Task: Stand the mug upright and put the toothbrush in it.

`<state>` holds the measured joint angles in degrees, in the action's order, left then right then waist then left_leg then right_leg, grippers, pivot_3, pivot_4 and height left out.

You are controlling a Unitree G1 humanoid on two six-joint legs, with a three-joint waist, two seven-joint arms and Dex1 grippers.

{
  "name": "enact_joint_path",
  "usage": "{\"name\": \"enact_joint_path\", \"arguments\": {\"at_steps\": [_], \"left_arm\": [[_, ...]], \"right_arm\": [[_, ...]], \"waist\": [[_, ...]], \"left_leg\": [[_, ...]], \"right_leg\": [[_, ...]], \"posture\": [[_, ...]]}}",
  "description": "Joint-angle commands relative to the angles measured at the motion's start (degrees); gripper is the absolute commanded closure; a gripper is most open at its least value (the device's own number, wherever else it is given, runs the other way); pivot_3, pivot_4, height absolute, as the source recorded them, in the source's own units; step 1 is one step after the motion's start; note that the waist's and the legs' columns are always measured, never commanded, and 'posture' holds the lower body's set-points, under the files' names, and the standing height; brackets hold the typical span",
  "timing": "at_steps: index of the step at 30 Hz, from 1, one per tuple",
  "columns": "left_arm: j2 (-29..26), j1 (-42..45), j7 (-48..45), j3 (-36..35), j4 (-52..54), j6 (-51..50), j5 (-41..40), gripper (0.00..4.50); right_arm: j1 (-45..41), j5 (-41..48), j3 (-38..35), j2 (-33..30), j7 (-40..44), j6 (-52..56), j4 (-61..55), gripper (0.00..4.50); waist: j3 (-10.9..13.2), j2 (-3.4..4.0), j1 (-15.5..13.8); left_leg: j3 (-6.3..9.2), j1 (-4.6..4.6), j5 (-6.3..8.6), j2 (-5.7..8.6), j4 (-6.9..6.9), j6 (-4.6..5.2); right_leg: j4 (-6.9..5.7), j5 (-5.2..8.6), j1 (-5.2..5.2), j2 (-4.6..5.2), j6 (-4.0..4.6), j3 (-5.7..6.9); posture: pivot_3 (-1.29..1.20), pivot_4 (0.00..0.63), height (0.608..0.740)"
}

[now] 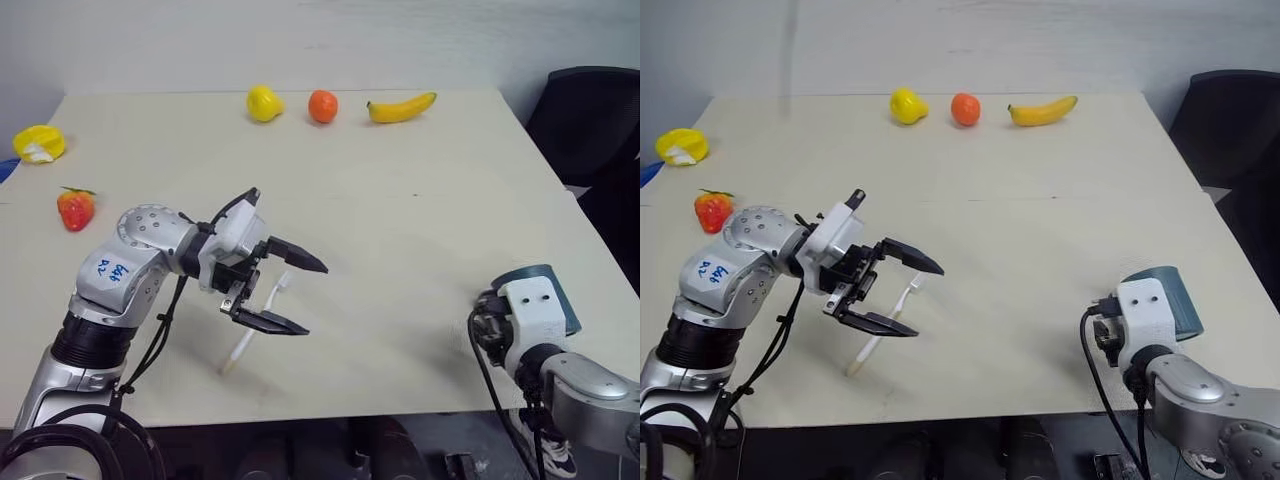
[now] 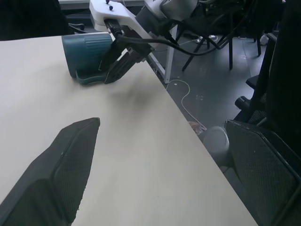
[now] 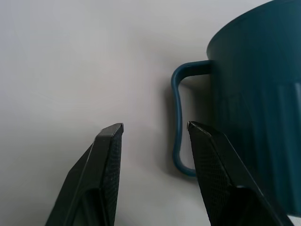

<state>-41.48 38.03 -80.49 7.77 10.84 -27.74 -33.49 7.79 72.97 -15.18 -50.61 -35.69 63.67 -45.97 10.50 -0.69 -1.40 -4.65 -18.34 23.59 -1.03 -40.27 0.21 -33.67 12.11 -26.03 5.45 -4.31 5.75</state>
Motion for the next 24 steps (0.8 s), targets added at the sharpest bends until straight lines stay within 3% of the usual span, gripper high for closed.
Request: {"name": "enact_joint_path", "arguments": {"at_steps": [1,14,17,22,24], "left_arm": [[-0.2,0.4,0.6,-0.8,2.5,0.2,-0.2,0.0],[0.2,0.4,2.4,-1.0,3.4,-0.1,-0.3,0.0],[0.2,0.5,2.6,-1.0,3.0,0.3,0.0,0.0],[0.1,0.6,3.2,-1.3,2.6,0.2,0.1,0.0],[-0.5,0.0,3.4,-1.5,3.0,0.0,0.1,0.0]], "right_arm": [[0.2,-4.9,0.3,-1.3,3.8,0.1,0.7,2.25],[-2.0,-22.5,5.8,1.1,19.0,-1.8,9.4,2.25],[-2.4,-24.1,5.4,2.2,21.8,-1.3,10.0,2.76],[-2.1,-27.1,4.5,4.0,25.2,-0.8,9.8,4.39],[-2.2,-28.4,4.2,4.4,26.6,-0.7,9.8,4.46]], "waist": [[0.0,0.0,0.0],[0.0,-0.01,0.0],[0.0,-0.04,0.1],[0.0,-0.05,0.0],[-0.1,-0.12,0.0]], "left_leg": [[0.01,0.0,0.0,0.0,0.0,0.01],[0.35,0.13,0.03,0.01,-0.01,0.11],[0.6,0.15,0.03,0.02,-0.01,0.13],[0.69,0.14,0.04,0.03,-0.02,0.15],[0.71,0.14,0.04,0.04,-0.03,0.16]], "right_leg": [[0.01,0.0,0.01,0.0,0.0,0.0],[0.22,-0.05,0.35,0.0,-0.09,0.1],[0.22,-0.06,0.37,0.0,-0.1,0.11],[0.22,-0.06,0.39,0.02,-0.1,0.16],[0.23,-0.06,0.41,0.04,-0.1,0.17]], "posture": [[0.0,0.15,0.74],[0.0,0.15,0.74],[0.0,0.15,0.74],[0.0,0.15,0.74],[0.0,0.15,0.74]]}}
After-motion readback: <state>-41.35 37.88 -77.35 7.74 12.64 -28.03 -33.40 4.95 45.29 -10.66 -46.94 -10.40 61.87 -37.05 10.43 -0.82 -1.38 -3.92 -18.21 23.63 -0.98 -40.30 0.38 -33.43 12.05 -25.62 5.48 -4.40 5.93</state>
